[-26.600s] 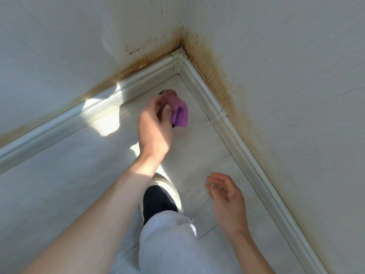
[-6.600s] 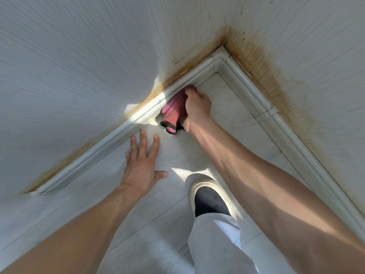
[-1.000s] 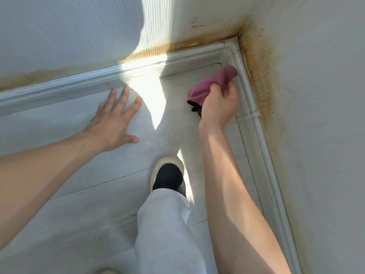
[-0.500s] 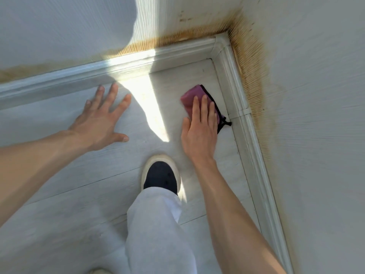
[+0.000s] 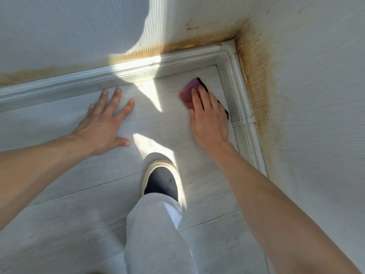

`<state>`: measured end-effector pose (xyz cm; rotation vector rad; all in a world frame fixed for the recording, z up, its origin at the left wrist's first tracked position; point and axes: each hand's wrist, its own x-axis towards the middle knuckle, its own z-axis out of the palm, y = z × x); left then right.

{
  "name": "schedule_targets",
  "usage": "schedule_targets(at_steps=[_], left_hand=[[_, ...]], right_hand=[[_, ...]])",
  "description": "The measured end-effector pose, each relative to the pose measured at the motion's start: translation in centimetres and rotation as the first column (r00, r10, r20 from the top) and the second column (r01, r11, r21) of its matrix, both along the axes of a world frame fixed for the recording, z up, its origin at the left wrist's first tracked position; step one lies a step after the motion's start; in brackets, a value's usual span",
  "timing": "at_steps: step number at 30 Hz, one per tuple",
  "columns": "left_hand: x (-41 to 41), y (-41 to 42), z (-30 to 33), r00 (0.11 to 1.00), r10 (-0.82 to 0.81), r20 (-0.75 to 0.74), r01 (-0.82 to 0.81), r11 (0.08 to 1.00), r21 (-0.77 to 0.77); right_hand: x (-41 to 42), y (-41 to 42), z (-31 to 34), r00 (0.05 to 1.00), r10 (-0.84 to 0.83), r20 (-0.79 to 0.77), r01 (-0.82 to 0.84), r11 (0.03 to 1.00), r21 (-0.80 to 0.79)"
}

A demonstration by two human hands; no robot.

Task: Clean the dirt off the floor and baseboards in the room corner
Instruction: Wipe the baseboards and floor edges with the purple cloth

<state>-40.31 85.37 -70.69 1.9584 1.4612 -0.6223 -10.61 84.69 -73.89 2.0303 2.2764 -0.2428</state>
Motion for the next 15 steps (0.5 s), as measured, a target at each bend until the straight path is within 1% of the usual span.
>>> schedule_targets(at_steps=[1, 2, 3, 4, 8, 10, 11, 12, 13, 14, 15], left_hand=[[0.0, 0.0, -0.1, 1.0, -0.001, 0.004, 0.001, 1.0, 0.002], [-0.1, 0.0, -0.2, 1.0, -0.001, 0.007, 0.001, 1.0, 0.0], [-0.1, 0.0, -0.2, 1.0, 0.001, 0.008, -0.001, 1.0, -0.006], [-0.1, 0.0, -0.2, 1.0, 0.003, 0.008, -0.003, 1.0, -0.008], [0.0, 0.3, 0.0, 1.0, 0.002, -0.007, -0.002, 1.0, -0.005], [0.2, 0.2, 0.2, 1.0, 0.011, -0.015, -0.011, 1.0, -0.024], [0.4, 0.2, 0.1, 1.0, 0.017, -0.013, -0.018, 1.0, -0.024], [0.2, 0.2, 0.3, 1.0, 0.023, -0.015, -0.024, 1.0, -0.016], [0.2, 0.2, 0.3, 1.0, 0.025, -0.011, -0.025, 1.0, -0.006], [0.2, 0.3, 0.2, 1.0, 0.025, -0.002, -0.025, 1.0, 0.004], [0.2, 0.3, 0.0, 1.0, 0.029, 0.003, -0.029, 1.0, 0.01]], right_hand=[[0.4, 0.5, -0.2, 0.998, -0.056, 0.028, 0.056, 0.998, 0.018], [0.5, 1.4, -0.3, 0.989, -0.146, 0.036, 0.145, 0.989, 0.023], [0.3, 2.4, -0.3, 0.974, -0.224, 0.025, 0.223, 0.975, 0.026], [-0.1, 3.3, -0.3, 0.964, -0.264, 0.002, 0.264, 0.964, 0.026], [-1.2, 5.2, -1.5, 0.95, -0.268, -0.161, 0.282, 0.957, 0.072], [-2.4, 5.1, -2.0, 0.925, -0.325, -0.198, 0.347, 0.933, 0.092], [-3.4, 4.6, -2.0, 0.927, -0.317, -0.201, 0.34, 0.936, 0.09], [-5.1, 3.7, -1.7, 0.946, -0.247, -0.209, 0.267, 0.961, 0.076], [-6.7, 2.4, -1.4, 0.969, -0.111, -0.221, 0.128, 0.99, 0.066], [-7.8, 1.1, -1.3, 0.97, 0.053, -0.239, -0.037, 0.997, 0.068], [-8.2, 0.3, -1.3, 0.946, 0.199, -0.258, -0.186, 0.98, 0.071]])
